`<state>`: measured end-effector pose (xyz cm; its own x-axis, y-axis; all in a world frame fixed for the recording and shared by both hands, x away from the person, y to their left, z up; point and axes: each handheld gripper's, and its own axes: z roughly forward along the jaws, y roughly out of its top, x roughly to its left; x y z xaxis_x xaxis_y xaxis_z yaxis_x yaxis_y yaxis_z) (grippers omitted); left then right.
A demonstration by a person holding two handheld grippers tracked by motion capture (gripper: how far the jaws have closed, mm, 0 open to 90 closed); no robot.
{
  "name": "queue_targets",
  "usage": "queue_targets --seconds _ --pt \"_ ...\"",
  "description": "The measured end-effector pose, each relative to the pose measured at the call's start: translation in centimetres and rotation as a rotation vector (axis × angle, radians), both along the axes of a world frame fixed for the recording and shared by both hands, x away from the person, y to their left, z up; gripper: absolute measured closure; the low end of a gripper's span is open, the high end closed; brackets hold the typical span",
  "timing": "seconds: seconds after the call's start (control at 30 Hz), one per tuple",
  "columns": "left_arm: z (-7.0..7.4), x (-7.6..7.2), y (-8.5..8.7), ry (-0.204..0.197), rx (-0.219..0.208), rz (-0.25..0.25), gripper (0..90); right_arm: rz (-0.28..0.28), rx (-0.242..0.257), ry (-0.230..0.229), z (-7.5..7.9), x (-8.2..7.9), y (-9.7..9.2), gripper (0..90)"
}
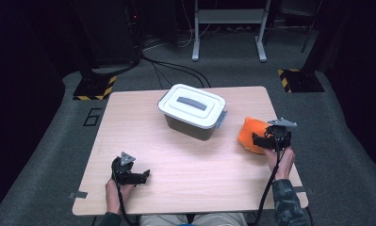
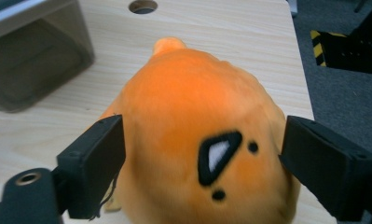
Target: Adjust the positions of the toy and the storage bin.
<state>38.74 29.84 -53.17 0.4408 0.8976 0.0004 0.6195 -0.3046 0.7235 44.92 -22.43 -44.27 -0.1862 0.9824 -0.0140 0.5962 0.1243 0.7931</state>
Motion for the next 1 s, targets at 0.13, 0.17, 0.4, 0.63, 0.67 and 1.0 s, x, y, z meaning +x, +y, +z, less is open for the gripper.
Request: queue_targets --seconds 0.13,0.17,0.4,0.63,0.67,1.0 --pt "0.0 0.0 0.0 0.001 0.003 -0.001 0.7 0.041 0.018 -0.027 0.2 -1.5 0.2 8.8" --pt "0.0 0.0 0.0 0.002 0.003 -0.002 0.7 0.05 0.02 -0.035 0.2 -1.9 0.3 8.5" --pt "0.0 0.0 0.0 0.003 0.001 -0.001 0.6 0.142 0.03 -0.075 0.2 -4.6 1.6 4.2" --pt "0.1 0.1 0.1 0.011 0.004 -0.006 0.6 0.244 0.04 -0.083 -1.2 -6.8 3.5 0.8" --pt "0.1 0.1 0.1 0.01 0.003 -0.004 0.6 0.256 0.042 -0.08 -1.5 -7.0 3.9 0.2" --pt "0.0 0.3 0.0 0.005 0.001 -0.005 0.1 0.404 0.019 -0.006 -6.2 -7.1 8.1 0.0"
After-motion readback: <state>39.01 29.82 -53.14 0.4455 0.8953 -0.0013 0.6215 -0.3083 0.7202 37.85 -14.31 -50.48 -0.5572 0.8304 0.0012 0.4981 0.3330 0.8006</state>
